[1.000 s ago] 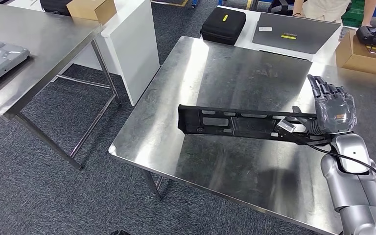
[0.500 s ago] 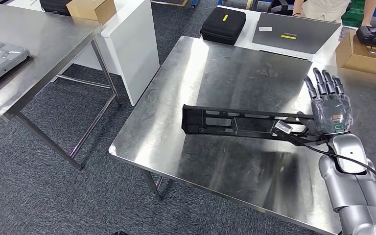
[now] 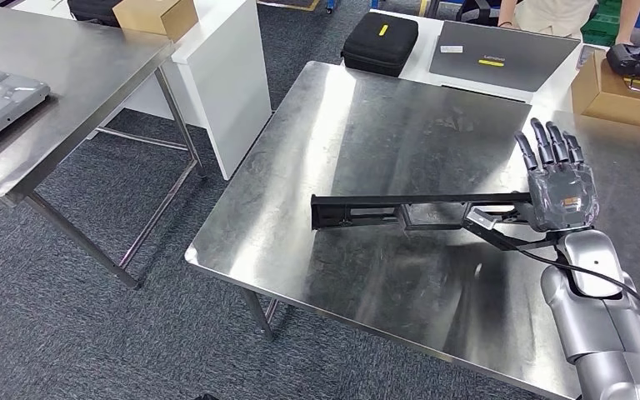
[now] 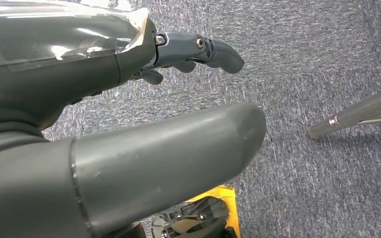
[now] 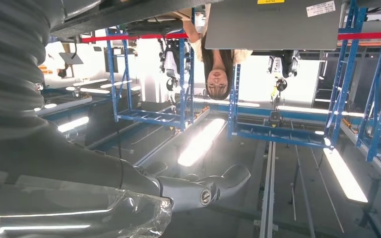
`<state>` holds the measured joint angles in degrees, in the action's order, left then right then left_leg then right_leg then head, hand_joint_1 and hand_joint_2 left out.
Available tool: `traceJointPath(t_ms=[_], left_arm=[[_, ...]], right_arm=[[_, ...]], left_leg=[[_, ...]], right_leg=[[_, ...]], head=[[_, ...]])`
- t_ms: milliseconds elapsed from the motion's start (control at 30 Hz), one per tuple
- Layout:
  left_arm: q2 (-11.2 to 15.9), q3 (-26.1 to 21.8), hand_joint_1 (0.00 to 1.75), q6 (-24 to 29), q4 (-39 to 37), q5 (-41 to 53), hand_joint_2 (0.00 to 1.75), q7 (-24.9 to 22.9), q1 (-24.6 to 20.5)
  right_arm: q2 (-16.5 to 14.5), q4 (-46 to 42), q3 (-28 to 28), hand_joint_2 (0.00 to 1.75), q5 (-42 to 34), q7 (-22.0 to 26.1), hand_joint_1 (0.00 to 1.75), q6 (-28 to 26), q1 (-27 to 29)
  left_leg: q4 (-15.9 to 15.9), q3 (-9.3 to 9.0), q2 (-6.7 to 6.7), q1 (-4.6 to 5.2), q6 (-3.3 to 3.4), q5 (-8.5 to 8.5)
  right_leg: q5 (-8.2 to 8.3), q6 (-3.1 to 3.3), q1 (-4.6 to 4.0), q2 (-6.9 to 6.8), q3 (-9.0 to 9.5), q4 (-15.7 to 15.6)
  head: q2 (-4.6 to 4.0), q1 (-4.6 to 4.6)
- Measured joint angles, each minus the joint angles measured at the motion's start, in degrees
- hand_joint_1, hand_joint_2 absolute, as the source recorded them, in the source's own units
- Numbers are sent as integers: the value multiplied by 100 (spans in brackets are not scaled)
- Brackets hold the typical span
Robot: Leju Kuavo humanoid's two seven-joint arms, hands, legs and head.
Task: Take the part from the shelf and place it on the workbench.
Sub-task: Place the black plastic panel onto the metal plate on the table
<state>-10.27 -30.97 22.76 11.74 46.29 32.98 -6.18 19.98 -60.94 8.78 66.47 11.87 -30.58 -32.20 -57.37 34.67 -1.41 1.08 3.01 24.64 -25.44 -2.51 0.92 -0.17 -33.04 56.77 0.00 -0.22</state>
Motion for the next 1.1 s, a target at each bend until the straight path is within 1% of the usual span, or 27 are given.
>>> traceJointPath(t_ms=[500,600,733,800,933,1100], left_arm=[[0,-4,0,-40,0,-10,0,-34,0],[1,-10,0,-40,0,-17,0,-52,1],[7,-63,0,-40,0,-77,0,-57,5],[11,-102,0,-34,0,-97,0,-63,15],[15,-149,0,-3,0,-117,0,-67,42],[11,-173,0,19,0,-124,0,-60,45]], right_arm=[[-2,8,22,175,59,-12,0,52,-14],[-2,34,46,175,46,-77,0,303,-39],[34,86,95,175,-91,-187,0,1157,-63],[87,70,142,175,-160,-210,0,1398,-40],[158,-55,231,175,-212,-310,0,1453,108],[175,-103,352,175,-205,-420,0,1460,285]], left_leg=[[0,2,0,0,0,0],[0,2,0,0,0,0],[0,0,0,0,0,0],[0,-2,0,0,0,1],[0,-5,0,0,0,5],[1,-25,-7,-1,-4,17]], right_leg=[[0,0,0,0,1,0],[0,0,0,0,0,0],[0,0,0,0,0,0],[0,0,0,0,1,0],[-1,0,-1,1,3,-1],[-2,2,-1,13,19,-3]], head=[[0,0],[0,1],[0,-1],[0,0],[0,0],[0,2]])
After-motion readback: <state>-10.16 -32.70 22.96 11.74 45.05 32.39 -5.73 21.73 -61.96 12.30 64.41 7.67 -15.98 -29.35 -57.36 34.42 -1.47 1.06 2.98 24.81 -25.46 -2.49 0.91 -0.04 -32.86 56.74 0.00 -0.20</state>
